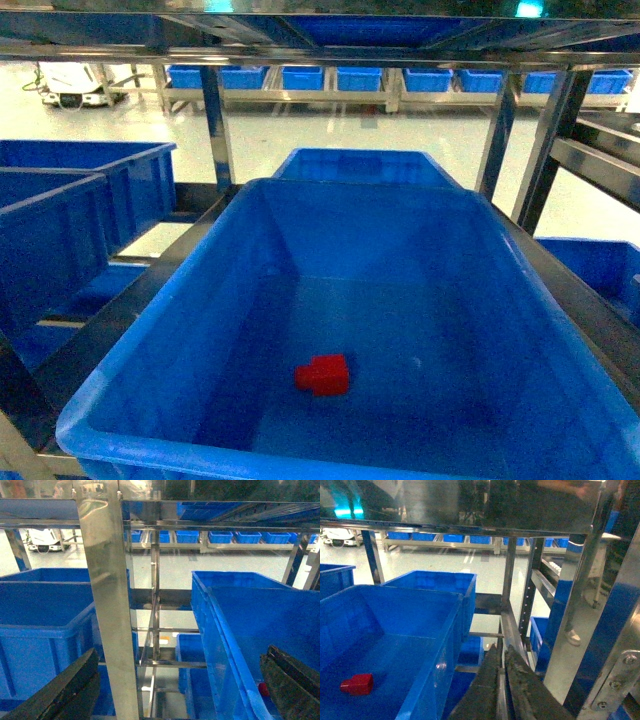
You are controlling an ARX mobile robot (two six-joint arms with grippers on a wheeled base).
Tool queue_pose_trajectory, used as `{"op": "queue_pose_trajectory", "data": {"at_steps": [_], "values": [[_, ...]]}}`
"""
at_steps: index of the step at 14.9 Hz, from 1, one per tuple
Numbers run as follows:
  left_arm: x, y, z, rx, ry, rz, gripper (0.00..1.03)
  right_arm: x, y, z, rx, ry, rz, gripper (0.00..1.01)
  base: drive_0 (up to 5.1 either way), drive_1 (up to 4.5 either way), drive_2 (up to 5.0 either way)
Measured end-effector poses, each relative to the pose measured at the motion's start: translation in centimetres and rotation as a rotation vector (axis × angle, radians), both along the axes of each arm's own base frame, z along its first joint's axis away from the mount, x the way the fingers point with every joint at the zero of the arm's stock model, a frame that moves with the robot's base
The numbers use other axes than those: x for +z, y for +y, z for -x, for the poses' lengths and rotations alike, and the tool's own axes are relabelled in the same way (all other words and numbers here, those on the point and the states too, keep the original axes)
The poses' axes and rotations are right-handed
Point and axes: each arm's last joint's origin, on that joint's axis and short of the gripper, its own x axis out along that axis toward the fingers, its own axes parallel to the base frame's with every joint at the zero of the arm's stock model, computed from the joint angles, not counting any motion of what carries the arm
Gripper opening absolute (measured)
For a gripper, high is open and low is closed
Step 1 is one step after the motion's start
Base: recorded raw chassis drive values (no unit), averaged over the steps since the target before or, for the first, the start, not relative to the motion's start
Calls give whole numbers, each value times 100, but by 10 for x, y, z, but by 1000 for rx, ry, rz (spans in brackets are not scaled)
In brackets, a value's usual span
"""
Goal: Pick red block from blue box to shelf
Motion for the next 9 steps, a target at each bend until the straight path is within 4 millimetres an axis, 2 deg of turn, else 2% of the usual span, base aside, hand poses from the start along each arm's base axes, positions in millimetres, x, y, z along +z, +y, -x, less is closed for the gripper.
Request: {"op": "queue_pose_trajectory", "data": {"at_steps": [1,6,9], "values": [[0,0,0,0,0,0,98,-3,0,0,0,8,0,2,0,0,0],[0,0,0,0,0,0,98,-14,0,0,0,-4,-7,2,0,0,0],[0,0,0,0,-1,0,98,-15,0,0,0,-1,-7,18,0,0,0]]}}
